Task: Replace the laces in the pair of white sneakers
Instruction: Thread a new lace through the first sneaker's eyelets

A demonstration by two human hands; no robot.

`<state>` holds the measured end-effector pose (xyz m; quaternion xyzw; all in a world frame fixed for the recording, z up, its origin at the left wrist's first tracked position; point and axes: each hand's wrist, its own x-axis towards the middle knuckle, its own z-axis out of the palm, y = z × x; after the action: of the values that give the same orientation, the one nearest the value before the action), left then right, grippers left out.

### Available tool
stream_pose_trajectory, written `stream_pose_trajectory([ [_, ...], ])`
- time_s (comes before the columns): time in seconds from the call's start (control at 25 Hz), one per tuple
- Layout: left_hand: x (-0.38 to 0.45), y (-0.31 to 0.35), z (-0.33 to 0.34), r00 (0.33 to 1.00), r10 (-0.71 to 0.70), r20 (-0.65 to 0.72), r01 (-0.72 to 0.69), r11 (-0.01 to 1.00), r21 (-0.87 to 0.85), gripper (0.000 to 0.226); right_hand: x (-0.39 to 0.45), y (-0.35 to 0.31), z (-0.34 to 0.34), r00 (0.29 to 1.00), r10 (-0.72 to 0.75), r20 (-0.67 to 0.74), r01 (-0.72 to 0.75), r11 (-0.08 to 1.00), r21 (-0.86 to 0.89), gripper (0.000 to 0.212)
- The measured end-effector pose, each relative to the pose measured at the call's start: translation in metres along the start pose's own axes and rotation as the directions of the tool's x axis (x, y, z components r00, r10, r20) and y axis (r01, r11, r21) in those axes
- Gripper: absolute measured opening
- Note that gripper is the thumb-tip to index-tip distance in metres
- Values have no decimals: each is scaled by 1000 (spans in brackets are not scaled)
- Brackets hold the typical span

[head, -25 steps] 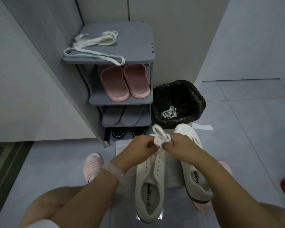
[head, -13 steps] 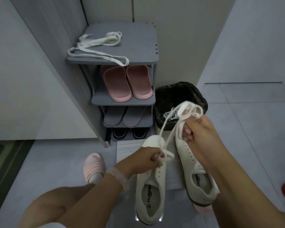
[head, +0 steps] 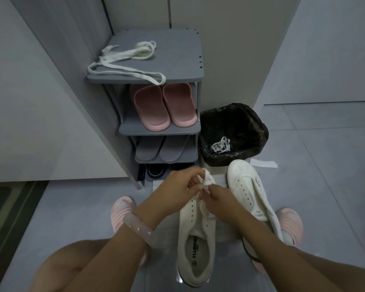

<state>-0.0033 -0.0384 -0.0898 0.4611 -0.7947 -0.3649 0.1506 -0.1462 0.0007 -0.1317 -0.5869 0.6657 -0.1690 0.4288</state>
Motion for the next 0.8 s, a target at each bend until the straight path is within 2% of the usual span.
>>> stream_pose_trajectory([
  [0.04,0,-7,0,996,-73,-47,74,997,24,12,2,3,0,998,25,-49,-24,999,25,26],
  [0.08,-1,-14,4,995,-89,-55,95,988,125,13,4,5,0,995,45,-91,-40,998,52,31],
  [0.16,-9,-22,22,995,29,99,-61,938,342,22,4,6,-1,991,62,-120,-52,995,82,36],
  [0.24,-22,-24,45,931,154,331,-261,915,307,38,5,6,-1,990,81,-113,-65,988,140,36],
  [0.28,-27,-29,55,907,167,387,-288,917,278,47,5,6,-1,989,92,-117,-73,984,160,35],
  [0.36,-32,-37,68,916,158,368,-259,935,242,53,4,3,3,987,77,-141,-58,989,132,36],
  [0.48,-37,-38,73,949,118,292,-176,967,182,37,-3,-3,10,983,-42,-180,36,999,-35,42],
  [0.6,-36,-34,78,949,124,291,-186,963,195,37,-5,-4,10,979,-86,-186,70,993,-95,44],
  [0.72,-38,-32,77,961,113,252,-159,972,172,36,-6,-7,10,988,-20,-153,19,1000,-9,42],
  [0.8,-36,-32,75,980,59,190,-72,996,61,32,-5,-14,9,988,52,-146,-31,989,144,37],
])
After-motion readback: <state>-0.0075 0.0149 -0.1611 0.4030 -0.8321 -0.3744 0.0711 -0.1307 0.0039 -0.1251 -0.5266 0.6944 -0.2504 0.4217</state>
